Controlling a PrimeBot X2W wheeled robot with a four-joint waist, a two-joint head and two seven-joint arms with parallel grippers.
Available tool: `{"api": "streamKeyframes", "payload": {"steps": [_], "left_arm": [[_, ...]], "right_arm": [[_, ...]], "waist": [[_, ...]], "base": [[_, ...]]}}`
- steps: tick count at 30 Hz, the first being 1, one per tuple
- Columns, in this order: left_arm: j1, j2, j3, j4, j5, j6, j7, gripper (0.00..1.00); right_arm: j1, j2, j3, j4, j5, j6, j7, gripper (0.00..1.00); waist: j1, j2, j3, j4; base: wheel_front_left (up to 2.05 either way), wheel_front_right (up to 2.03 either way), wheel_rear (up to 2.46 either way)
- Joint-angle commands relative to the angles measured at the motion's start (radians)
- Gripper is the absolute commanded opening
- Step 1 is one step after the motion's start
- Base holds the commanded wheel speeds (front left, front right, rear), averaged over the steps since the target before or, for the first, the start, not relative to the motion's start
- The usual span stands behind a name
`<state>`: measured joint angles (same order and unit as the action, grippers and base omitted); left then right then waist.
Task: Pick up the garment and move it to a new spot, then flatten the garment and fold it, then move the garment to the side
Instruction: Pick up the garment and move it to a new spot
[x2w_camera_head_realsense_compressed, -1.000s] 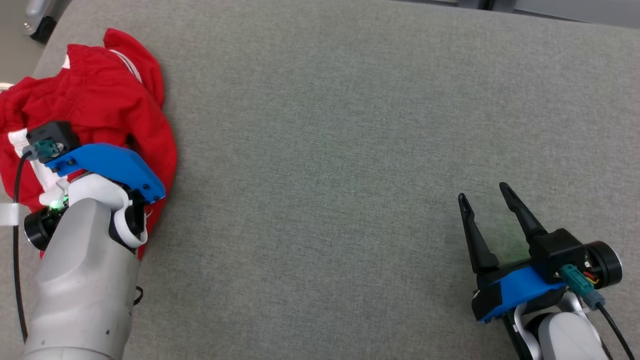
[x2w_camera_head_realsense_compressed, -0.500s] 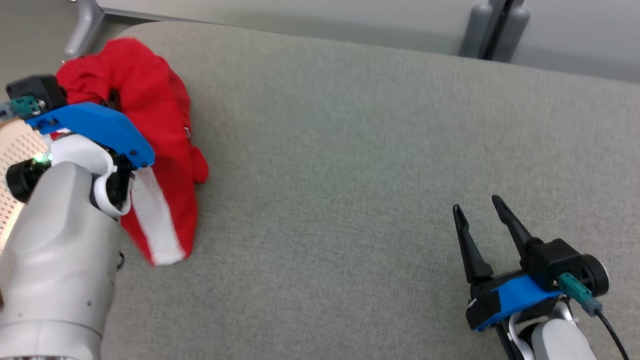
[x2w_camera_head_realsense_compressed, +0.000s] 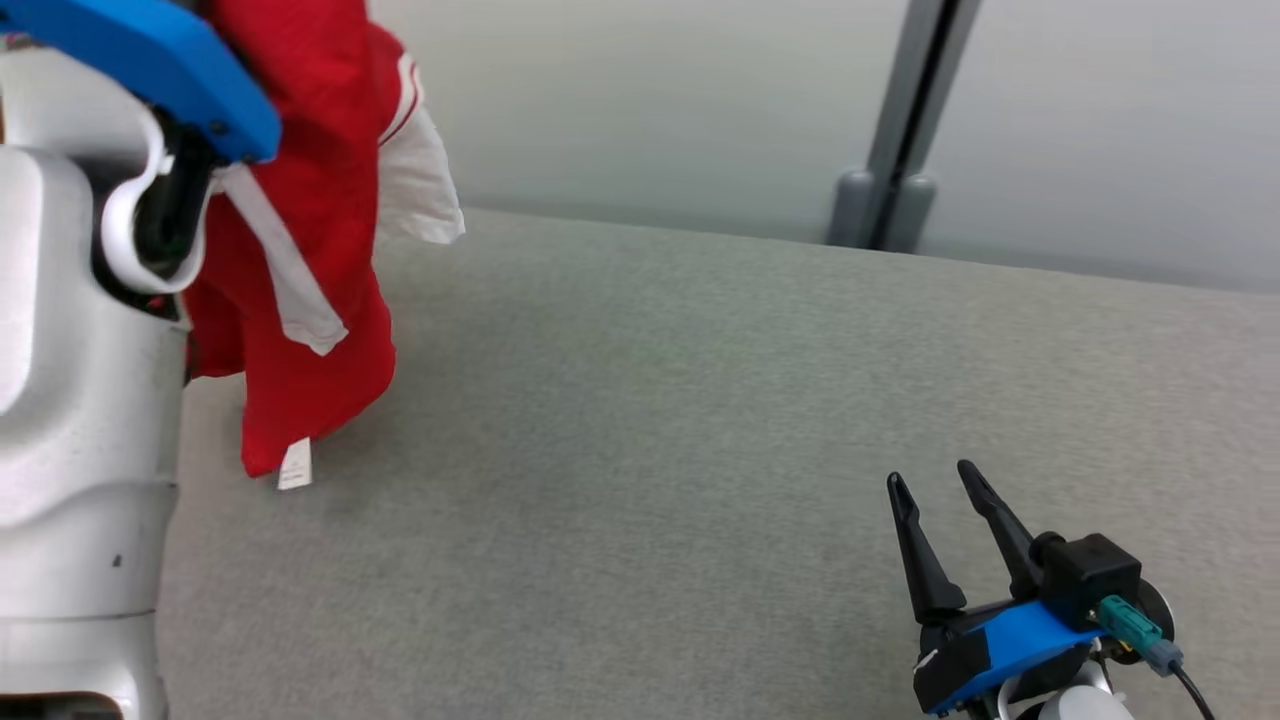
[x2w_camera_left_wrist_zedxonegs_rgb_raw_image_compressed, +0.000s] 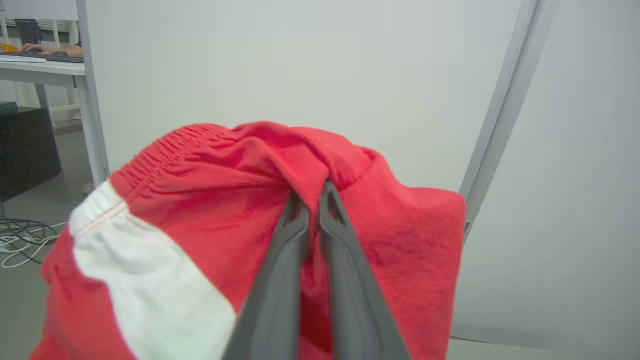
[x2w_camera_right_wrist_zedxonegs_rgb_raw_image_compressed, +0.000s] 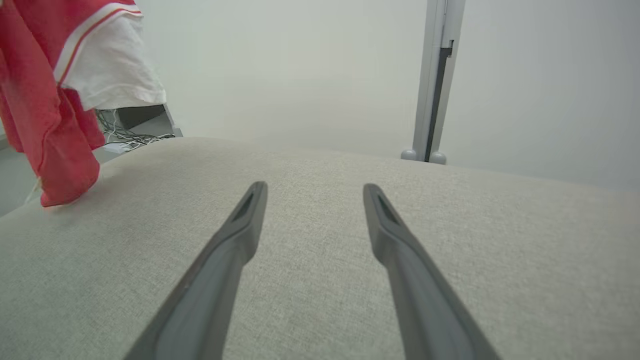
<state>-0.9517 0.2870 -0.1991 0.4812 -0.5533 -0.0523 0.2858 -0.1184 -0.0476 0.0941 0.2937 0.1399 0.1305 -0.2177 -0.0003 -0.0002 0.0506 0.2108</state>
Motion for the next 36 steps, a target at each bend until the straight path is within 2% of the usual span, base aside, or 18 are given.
{"api": "streamKeyframes", "payload": {"steps": [1, 8, 15, 17, 22, 28, 29, 30, 36], "left_arm": [[-0.011, -0.011, -0.004, -0.019, -0.005, 0.001, 0.003, 0.00], [0.031, -0.071, -0.054, -0.252, -0.015, 0.024, 0.049, 0.00], [0.138, -0.137, -0.099, -0.344, -0.012, 0.059, 0.019, 0.00], [0.180, -0.150, -0.124, -0.328, -0.004, 0.067, 0.012, 0.00], [0.286, -0.140, -0.186, -0.224, 0.051, 0.083, -0.008, 0.00], [0.399, -0.150, -0.250, -0.067, 0.083, 0.080, -0.053, 0.00], [0.412, -0.154, -0.261, -0.048, 0.092, 0.078, -0.064, 0.58], [0.419, -0.156, -0.269, -0.032, 0.098, 0.075, -0.079, 1.00], [0.475, -0.163, -0.270, -0.033, 0.108, 0.076, -0.228, 1.00]], "right_arm": [[0.007, -0.005, -0.001, 0.001, 0.002, 0.000, -0.006, 1.00], [0.005, -0.005, 0.018, 0.014, -0.004, 0.000, -0.008, 1.00], [-0.011, -0.005, -0.001, -0.004, -0.023, 0.000, 0.007, 1.00], [-0.013, -0.004, -0.012, -0.013, -0.029, 0.000, 0.011, 1.00], [-0.023, -0.004, -0.025, -0.031, -0.033, 0.000, 0.018, 1.00], [-0.033, -0.005, -0.035, -0.037, -0.020, 0.000, 0.012, 1.00], [-0.034, -0.005, -0.039, -0.037, -0.019, 0.000, 0.012, 1.00], [-0.037, -0.005, -0.040, -0.036, -0.019, 0.000, 0.011, 1.00], [-0.033, -0.004, -0.052, -0.026, -0.022, 0.000, 0.006, 1.00]], "waist": [[0.0003, 0.0002, -0.040, -0.045], [0.0003, 0.0002, -0.061, -0.202], [0.0003, 0.0002, -0.028, -0.380], [0.0003, 0.0002, -0.007, -0.417], [0.0003, 0.0002, 0.047, -0.483], [0.0003, 0.0002, 0.088, -0.493], [0.0003, 0.0002, 0.092, -0.486], [0.0003, 0.0002, 0.093, -0.479], [0.0003, 0.0002, 0.078, -0.409]], "base": [[0.00, 0.00, 0.00], [0.00, 0.00, 0.00], [0.00, 0.00, 0.00], [0.00, 0.00, 0.00], [0.00, 0.00, 0.00], [0.00, 0.00, 0.00], [0.00, 0.00, 0.00], [0.00, 0.00, 0.00], [0.00, 0.00, 0.00]]}}
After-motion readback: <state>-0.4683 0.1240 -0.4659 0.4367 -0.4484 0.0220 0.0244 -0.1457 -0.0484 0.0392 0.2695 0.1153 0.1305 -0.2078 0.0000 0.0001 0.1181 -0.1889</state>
